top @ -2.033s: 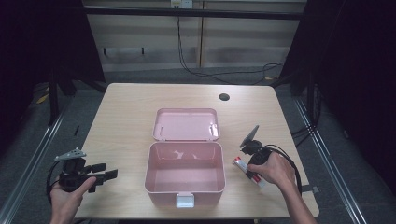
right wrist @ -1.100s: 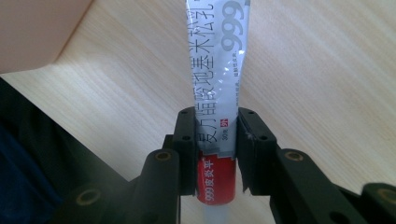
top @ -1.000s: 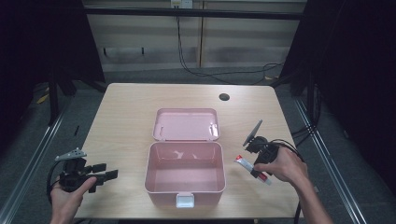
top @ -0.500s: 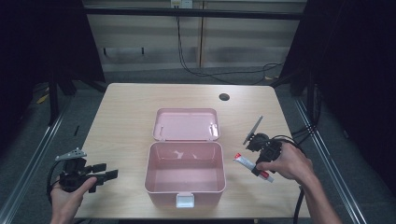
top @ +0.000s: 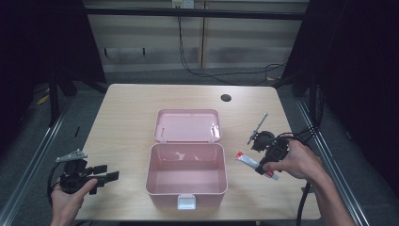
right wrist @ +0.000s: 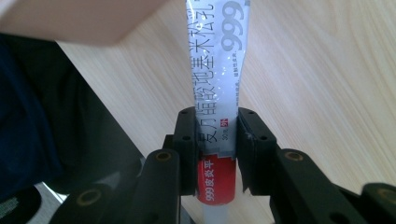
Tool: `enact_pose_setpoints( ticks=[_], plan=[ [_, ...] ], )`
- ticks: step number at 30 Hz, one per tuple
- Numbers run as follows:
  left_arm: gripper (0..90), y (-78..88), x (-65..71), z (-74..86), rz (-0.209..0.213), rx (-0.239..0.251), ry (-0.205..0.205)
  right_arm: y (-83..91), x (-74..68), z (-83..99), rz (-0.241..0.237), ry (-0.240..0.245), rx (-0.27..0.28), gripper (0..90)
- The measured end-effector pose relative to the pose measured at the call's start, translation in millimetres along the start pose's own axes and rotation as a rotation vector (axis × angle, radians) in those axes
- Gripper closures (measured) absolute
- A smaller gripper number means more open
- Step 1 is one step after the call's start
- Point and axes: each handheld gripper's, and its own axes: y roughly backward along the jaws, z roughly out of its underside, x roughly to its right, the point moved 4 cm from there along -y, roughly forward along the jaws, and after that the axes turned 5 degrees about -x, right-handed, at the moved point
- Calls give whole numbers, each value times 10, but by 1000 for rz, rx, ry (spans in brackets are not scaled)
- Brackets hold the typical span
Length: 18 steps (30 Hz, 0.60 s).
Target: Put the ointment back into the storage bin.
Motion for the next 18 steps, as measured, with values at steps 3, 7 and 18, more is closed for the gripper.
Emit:
enact_pose_setpoints(
  ticks=[3, 7, 18],
  plan=[
    [304, 1, 3, 0, 0, 3, 2, 36, 1, -3, 4, 10, 6, 713],
    [304, 1, 0, 0, 0, 1, 1, 85, -2, 5, 1, 27, 8, 714],
    [314, 0, 1, 1, 1, 0, -3, 212, -46, -11, 12, 97, 19, 714]
  ],
)
